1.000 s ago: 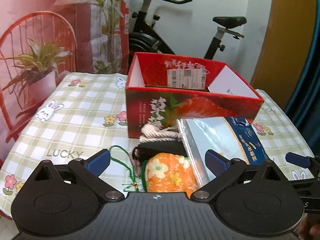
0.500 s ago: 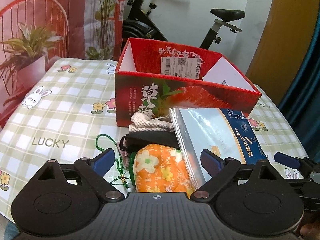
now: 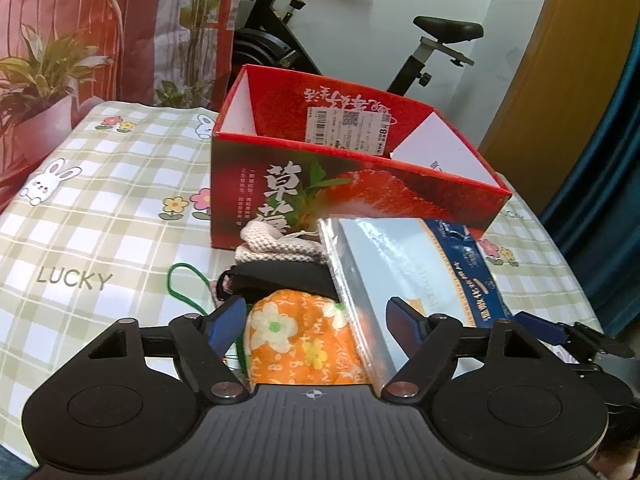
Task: Organize soft objects
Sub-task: 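Move the left tool down toward the blue-and-white wet-wipes pack, then close the left gripper on the wet-wipes pack edge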
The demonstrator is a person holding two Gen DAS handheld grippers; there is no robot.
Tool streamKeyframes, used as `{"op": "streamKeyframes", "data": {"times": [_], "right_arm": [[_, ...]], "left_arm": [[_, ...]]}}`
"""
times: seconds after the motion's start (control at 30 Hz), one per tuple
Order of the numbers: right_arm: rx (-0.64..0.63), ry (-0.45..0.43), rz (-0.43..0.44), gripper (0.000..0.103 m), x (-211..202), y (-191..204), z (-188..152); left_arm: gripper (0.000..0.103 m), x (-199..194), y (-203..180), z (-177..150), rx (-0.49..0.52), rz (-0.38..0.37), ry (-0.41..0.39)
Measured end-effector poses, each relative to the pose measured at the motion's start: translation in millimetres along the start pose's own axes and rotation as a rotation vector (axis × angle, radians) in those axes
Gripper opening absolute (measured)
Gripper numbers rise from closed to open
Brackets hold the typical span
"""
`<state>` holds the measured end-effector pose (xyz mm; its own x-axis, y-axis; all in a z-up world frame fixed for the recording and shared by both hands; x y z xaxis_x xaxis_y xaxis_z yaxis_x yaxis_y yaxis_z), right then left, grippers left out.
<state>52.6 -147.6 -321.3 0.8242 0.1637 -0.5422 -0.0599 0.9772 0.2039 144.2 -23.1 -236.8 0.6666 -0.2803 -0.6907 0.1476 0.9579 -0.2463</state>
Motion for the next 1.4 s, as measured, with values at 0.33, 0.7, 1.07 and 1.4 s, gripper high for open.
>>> {"op": "streamKeyframes", "data": {"times": [0.33,0.7,1.07,1.4], "right_arm": [[0.028,0.015,0.0,0.083,7,-8,-1],[0.044,0.031,0.056,0.071,8,-4,-2],[0.016,0.03,0.096,0.07,8,4,3],[0.036,0.045,0.106,0.072,21,-4,11]], "left_arm": [[0.069,8,-6,0,-0.009,-0.064,0.024],[0.062,17,-4,-5,-0.07,-0.155,0.072],[0.052,27,0,-9,-0.109,-0.188,0.102],[0.043,39,4,-11,-0.12,-0.21,0.131]]}}
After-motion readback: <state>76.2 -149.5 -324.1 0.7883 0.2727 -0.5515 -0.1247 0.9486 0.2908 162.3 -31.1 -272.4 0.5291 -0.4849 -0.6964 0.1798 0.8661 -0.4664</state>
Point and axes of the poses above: each gripper's, at about its wrist camera, not at the fingertips, and x roughly the way its jaws point, y to its left, z to its top, the point moved 3 cm from there along x, roughly the way its jaws point, and after that the axes turned 3 degrees about -x, right-handed, at the moved point
